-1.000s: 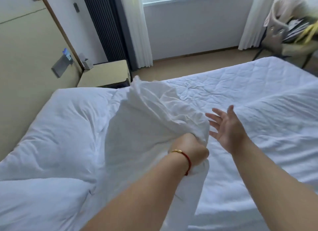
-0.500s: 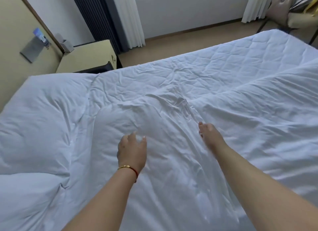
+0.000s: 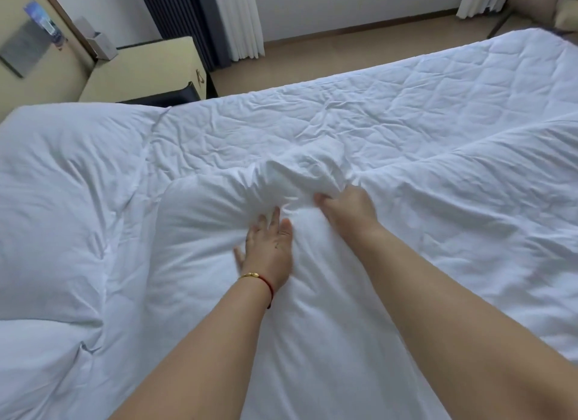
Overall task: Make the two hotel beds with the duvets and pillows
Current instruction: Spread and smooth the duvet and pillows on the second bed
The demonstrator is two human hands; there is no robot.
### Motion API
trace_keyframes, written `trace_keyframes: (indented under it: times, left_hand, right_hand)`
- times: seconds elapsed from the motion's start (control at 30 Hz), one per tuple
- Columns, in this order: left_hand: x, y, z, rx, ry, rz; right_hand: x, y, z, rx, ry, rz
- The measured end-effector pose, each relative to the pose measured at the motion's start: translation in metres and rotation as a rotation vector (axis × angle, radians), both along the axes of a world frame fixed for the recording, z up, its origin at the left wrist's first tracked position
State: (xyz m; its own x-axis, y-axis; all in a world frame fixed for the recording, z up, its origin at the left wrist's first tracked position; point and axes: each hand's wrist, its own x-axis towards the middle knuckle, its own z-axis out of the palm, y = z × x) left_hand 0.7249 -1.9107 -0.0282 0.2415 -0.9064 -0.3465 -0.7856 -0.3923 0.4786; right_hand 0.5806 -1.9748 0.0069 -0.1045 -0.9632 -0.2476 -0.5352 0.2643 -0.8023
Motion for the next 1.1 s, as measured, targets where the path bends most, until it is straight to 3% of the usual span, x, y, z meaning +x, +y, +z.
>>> trace_keyframes:
  times: [0.13,0.27,0.33,0.4,0.43,0.53,0.63,0.77,0.9,1.0,1.1]
  left_hand:
    - [-0.025,-0.007,0.015,-0.236,0.024,-0.11]
    - [-0.04,-0.017,-0.014,0.022,-0.213,-0.188]
    - [-0.035,-0.02,-0.029,0.053,-0.225,-0.167]
    - [-0.027,-0.018,-0.038,0.017,-0.213,-0.16]
    - [-0.022,-0.017,-0.041,-0.009,-0.218,-0.158]
    - [-0.004,-0.012,-0.054,-0.05,-0.335,-0.121]
    - [0.01,-0.008,-0.077,-0.015,-0.467,-0.127]
    - [0.015,-0.013,-0.109,0.029,-0.481,-0.16]
    - [0.018,-0.019,-0.096,0.092,-0.29,-0.152]
    - [-0.002,0.004,-0.06,-0.001,-0.075,-0.076]
    - [-0.036,0.053,-0.046,-0.13,-0.1,-0.163]
  right_hand:
    - [-0.07,0.011,0.022,-0.159,0.15,-0.35]
    - [-0.091,0.01,0.009,0.031,0.452,-0.32]
    - [-0.065,0.007,0.009,-0.249,0.532,-0.223]
    - [-0.028,0.007,0.009,-0.552,0.525,0.018]
    - [-0.011,0.005,0.005,-0.551,0.533,0.186]
    - [0.002,-0.023,-0.05,-0.243,0.702,0.509]
    - [-0.015,-0.046,-0.115,-0.046,0.722,0.517]
    - [-0.004,-0.051,-0.157,-0.049,0.693,0.479]
    - [-0.009,-0.056,-0.145,0.033,0.819,0.534]
    - [-0.012,-0.043,-0.102,0.048,0.836,0.536]
    - [-0.02,0.003,-0.08,-0.109,0.822,0.473]
